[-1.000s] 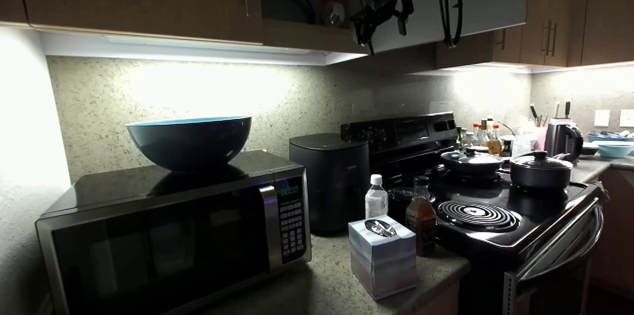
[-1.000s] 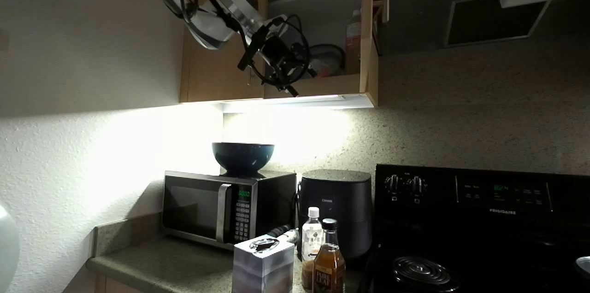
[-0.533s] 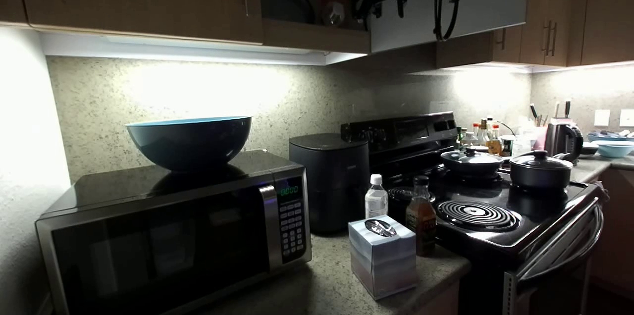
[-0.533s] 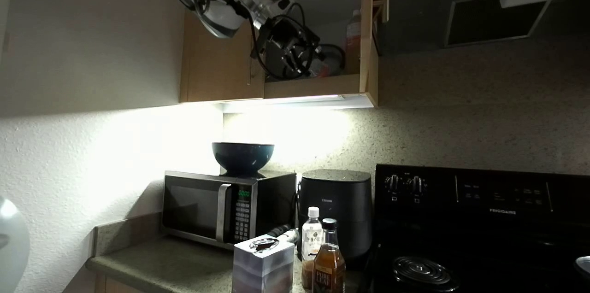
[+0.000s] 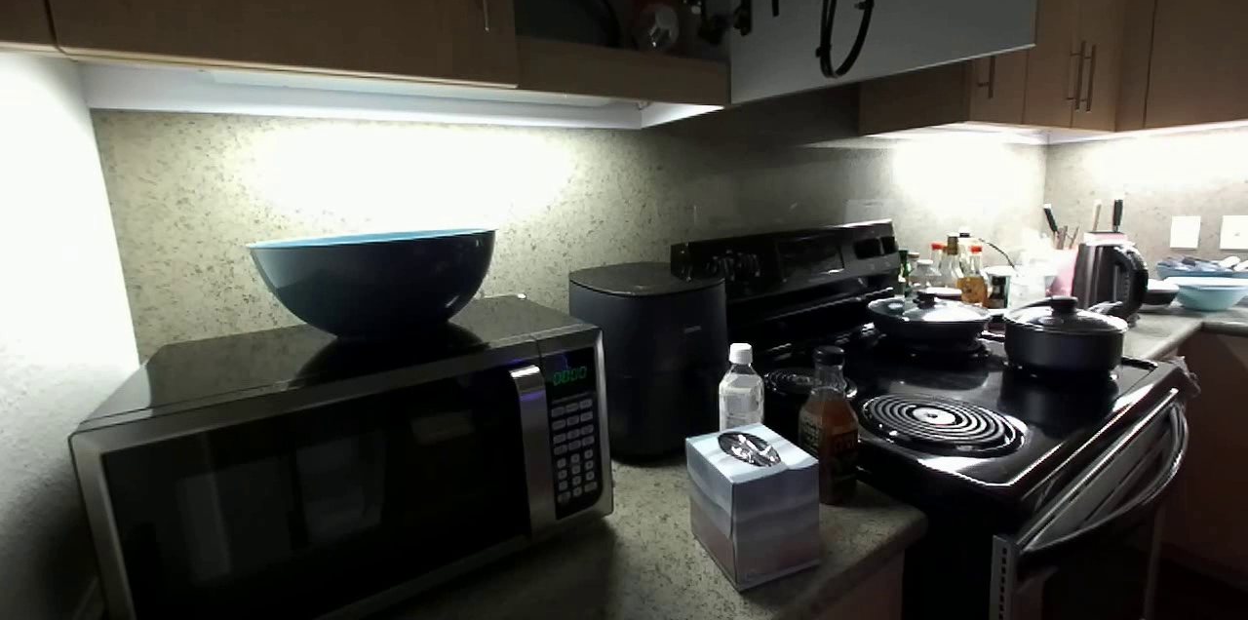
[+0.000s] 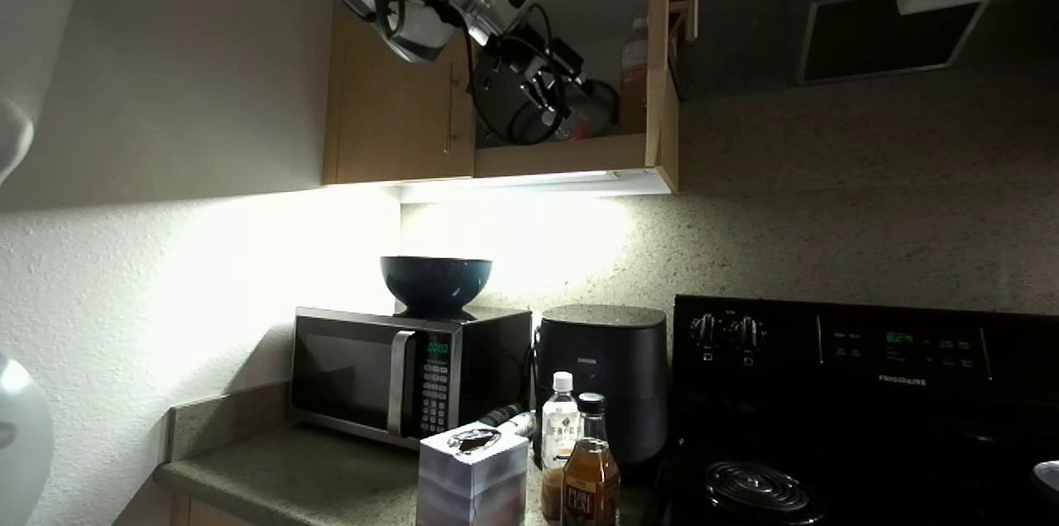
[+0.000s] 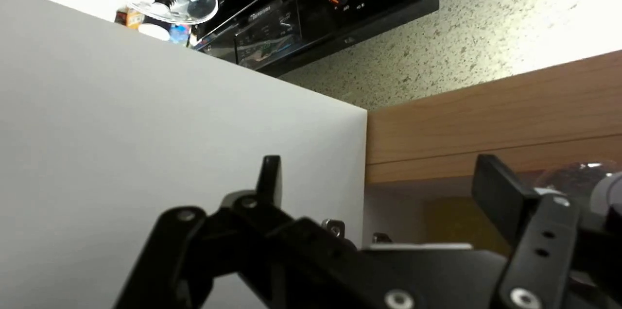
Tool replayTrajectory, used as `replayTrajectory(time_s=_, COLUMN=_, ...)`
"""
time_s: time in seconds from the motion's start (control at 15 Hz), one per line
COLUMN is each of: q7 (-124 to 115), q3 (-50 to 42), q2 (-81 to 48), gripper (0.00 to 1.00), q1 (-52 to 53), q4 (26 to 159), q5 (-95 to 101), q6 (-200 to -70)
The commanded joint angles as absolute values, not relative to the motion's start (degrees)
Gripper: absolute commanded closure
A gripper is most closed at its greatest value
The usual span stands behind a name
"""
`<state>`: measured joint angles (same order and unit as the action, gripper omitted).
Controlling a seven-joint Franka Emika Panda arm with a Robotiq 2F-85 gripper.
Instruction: Remove the bottle from the cabinet
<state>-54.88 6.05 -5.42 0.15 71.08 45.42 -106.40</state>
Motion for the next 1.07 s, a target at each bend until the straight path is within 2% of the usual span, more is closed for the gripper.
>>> replayTrajectory(time_s=0.0, q7=-56.5, q3=5.9, q2=-5.2, gripper=0.00, q1=0.1, q4=71.3, q5=46.8, q6=-108.7)
replayTrajectory(time_s=0.47, q7=-68.7, q3=6.0, q2=-5.3, gripper=0.00, q1=0.8, q4=70.4, q5=58.5, q6=-115.4)
replayTrajectory(time_s=1.0, q7=-60.9, q3=6.5, q2=-6.3, gripper=0.00, q1=-2.4, q4=70.5, q5=31.4, q6=-130.4)
